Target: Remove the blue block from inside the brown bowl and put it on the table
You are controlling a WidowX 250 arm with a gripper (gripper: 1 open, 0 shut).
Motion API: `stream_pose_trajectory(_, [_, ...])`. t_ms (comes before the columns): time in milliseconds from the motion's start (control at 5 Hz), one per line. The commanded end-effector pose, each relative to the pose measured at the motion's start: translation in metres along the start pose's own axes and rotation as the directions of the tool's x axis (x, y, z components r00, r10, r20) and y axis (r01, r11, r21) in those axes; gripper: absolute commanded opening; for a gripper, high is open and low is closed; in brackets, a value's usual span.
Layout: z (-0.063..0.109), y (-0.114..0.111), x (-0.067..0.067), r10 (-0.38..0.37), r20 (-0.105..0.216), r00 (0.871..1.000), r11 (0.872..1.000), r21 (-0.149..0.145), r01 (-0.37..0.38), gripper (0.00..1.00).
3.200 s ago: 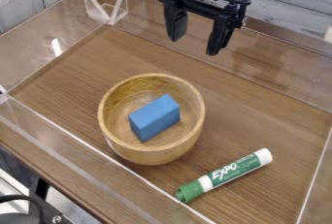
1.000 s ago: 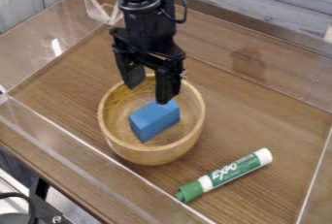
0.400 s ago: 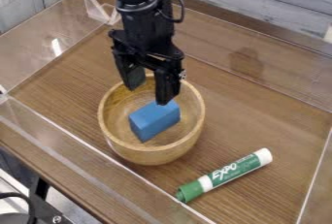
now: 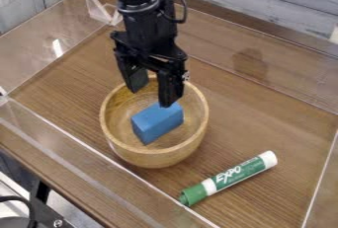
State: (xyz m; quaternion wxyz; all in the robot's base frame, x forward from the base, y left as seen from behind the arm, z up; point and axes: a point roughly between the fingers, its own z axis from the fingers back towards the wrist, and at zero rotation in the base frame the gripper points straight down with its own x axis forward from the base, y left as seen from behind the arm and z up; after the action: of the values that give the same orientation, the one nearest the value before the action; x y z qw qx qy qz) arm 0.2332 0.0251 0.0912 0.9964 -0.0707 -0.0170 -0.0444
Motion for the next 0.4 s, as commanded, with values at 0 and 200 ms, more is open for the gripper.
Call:
stream_pose_trajectory(0, [0.0141, 0.0011, 0.0040, 0.003, 0.059, 0.998, 1.000, 0.010, -0.003, 1.00])
stream_pose_trajectory(200, [0.0134, 0.0010, 0.0037, 0.001, 0.059, 0.998, 1.000, 0.008, -0.002, 1.00])
